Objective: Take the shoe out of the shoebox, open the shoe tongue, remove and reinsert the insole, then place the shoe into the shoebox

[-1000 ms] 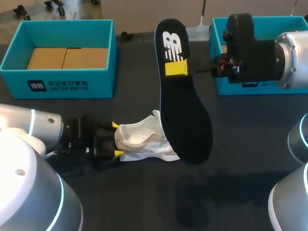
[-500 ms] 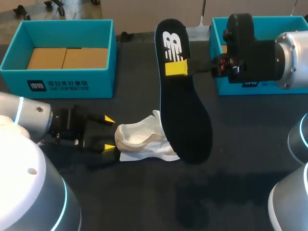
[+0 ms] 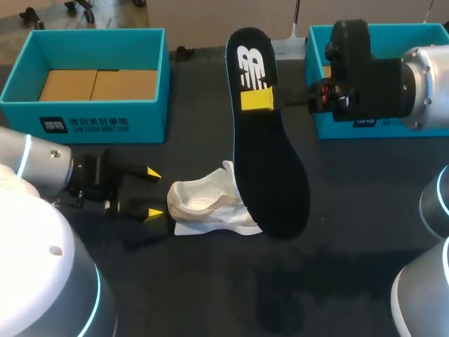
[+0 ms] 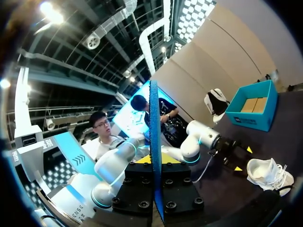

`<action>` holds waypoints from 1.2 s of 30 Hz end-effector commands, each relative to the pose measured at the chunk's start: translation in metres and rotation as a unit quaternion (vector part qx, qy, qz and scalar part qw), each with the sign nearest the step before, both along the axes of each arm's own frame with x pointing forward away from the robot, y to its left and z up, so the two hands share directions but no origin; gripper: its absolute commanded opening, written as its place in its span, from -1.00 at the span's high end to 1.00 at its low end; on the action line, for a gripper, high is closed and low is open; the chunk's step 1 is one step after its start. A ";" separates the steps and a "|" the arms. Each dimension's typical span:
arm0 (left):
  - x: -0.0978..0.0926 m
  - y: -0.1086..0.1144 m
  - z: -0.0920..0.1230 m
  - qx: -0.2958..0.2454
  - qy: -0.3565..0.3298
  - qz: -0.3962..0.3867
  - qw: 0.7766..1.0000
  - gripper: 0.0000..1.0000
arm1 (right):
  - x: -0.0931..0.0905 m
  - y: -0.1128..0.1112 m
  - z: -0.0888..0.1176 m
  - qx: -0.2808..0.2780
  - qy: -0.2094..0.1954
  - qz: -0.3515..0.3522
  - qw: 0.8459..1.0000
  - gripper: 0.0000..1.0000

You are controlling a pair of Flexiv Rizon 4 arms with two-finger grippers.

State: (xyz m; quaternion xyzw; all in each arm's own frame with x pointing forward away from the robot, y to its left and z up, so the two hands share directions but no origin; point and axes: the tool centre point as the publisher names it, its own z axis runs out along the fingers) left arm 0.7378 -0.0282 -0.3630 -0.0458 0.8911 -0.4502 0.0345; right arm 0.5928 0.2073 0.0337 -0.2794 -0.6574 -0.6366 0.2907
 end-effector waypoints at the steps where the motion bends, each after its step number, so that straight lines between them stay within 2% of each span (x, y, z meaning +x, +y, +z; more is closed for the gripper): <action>1: -0.009 0.008 0.017 0.038 0.004 0.000 0.999 -1.00 | 0.001 0.004 -0.001 0.000 0.000 0.000 1.000 1.00; 5: -0.010 0.013 0.021 0.069 0.012 0.004 0.998 -1.00 | 0.001 0.004 -0.001 0.000 0.000 0.000 1.000 1.00; 17: 0.001 0.020 0.045 0.222 0.022 0.039 0.974 -1.00 | 0.001 0.004 -0.001 0.000 0.000 0.000 1.000 1.00; 21: 0.003 0.017 0.054 0.246 0.022 0.031 0.969 -1.00 | 0.001 0.004 -0.001 0.000 0.000 0.000 1.000 1.00; 24: 0.006 0.015 0.063 0.299 0.036 0.005 0.954 -1.00 | 0.001 0.004 -0.001 0.000 0.000 0.000 1.000 1.00; 28: 0.009 0.011 0.075 0.342 0.032 -0.007 0.939 -1.00 | 0.001 0.004 -0.001 0.000 0.000 0.000 1.000 1.00; 31: 0.007 0.007 0.082 0.363 0.024 -0.013 0.932 -1.00 | 0.001 0.004 -0.001 0.000 0.000 0.000 1.000 1.00; 36: 0.007 0.006 0.084 0.361 0.023 -0.013 0.932 -1.00 | 0.001 0.004 -0.001 0.000 0.000 0.000 1.000 1.00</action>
